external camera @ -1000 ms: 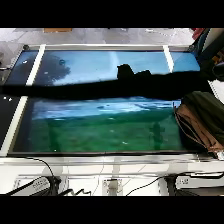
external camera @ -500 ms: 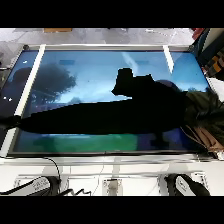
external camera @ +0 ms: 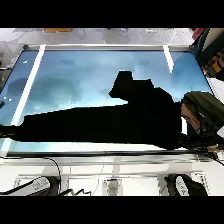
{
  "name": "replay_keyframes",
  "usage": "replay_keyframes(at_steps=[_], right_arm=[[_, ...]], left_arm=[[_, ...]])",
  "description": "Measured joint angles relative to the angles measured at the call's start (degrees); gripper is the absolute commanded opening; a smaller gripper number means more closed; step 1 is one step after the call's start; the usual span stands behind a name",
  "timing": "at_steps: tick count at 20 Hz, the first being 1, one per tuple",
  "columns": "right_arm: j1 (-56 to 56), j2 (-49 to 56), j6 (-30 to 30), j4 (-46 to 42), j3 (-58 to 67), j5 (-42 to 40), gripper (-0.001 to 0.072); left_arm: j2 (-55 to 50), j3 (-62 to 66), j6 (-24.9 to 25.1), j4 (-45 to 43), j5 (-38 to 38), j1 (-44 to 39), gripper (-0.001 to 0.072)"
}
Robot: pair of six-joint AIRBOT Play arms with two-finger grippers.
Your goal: Fold the clothes and pants, and hang the long-sleeved shirts on hangers.
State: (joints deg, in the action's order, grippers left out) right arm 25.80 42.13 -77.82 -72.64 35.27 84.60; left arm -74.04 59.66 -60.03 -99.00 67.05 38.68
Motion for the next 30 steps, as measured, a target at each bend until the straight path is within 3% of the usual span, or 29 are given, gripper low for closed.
replay_keyframes(at_steps=[6, 11, 12, 13, 14, 15, 20, 22, 24, 27, 30], right_arm=[[0.0, -0.55, -0.11, -1.84, -3.43, 4.11, 0.0028], [0.0, -0.61, -0.11, -1.49, -6.36, 5.75, 0.0029], [0.0, -0.61, -0.11, -1.42, -7.15, 5.64, 0.0057], [0.0, -0.61, -0.11, -1.42, -7.76, 5.31, 0.0257], [0.0, -0.61, -0.11, -1.44, -8.24, 4.94, 0.0553], [0.0, -0.61, -0.11, -1.62, -8.57, 4.26, 0.0636], [0.0, -0.61, -0.09, -2.99, -7.82, 2.36, 0.0631], [0.0, -0.61, -0.09, -3.56, -6.16, 0.2, 0.0622], [0.11, -0.61, -0.35, -4.2, -4.04, -4.83, 0.0618], [2.12, 0.94, -3.54, -5.75, -1.2, -14.56, 0.0551], [5.9, 6.32, -2.36, -2.95, 0.5, -17.38, 0.0552]], left_arm=[[0.0, -0.04, -7.08, -10.25, -3.02, 1.2, 0.0011], [0.0, -0.04, -9.03, -13.42, -4.48, 4.0, 0.0011], [-0.02, -0.04, -9.16, -13.57, -4.61, 4.63, 0.0012], [-0.09, -0.04, -9.25, -13.84, -4.74, 5.11, 0.0044], [-0.13, -0.07, -9.33, -13.94, -5.11, 5.51, 0.0282], [-0.15, -0.07, -9.44, -14.14, -5.62, 5.77, 0.0698], [-0.2, -0.07, -10.32, -13.7, -7.91, 5.64, 0.071], [-0.2, -0.07, -13.29, -13.44, -8.98, 4.81, 0.071], [-0.2, -0.07, -17.35, -12.96, -10.43, 3.41, 0.071], [-0.2, -0.07, -20.81, -8.92, -13.25, 0.13, 0.071], [-0.22, -0.07, -18.23, -1.46, -16.33, -3.87, 0.071]])
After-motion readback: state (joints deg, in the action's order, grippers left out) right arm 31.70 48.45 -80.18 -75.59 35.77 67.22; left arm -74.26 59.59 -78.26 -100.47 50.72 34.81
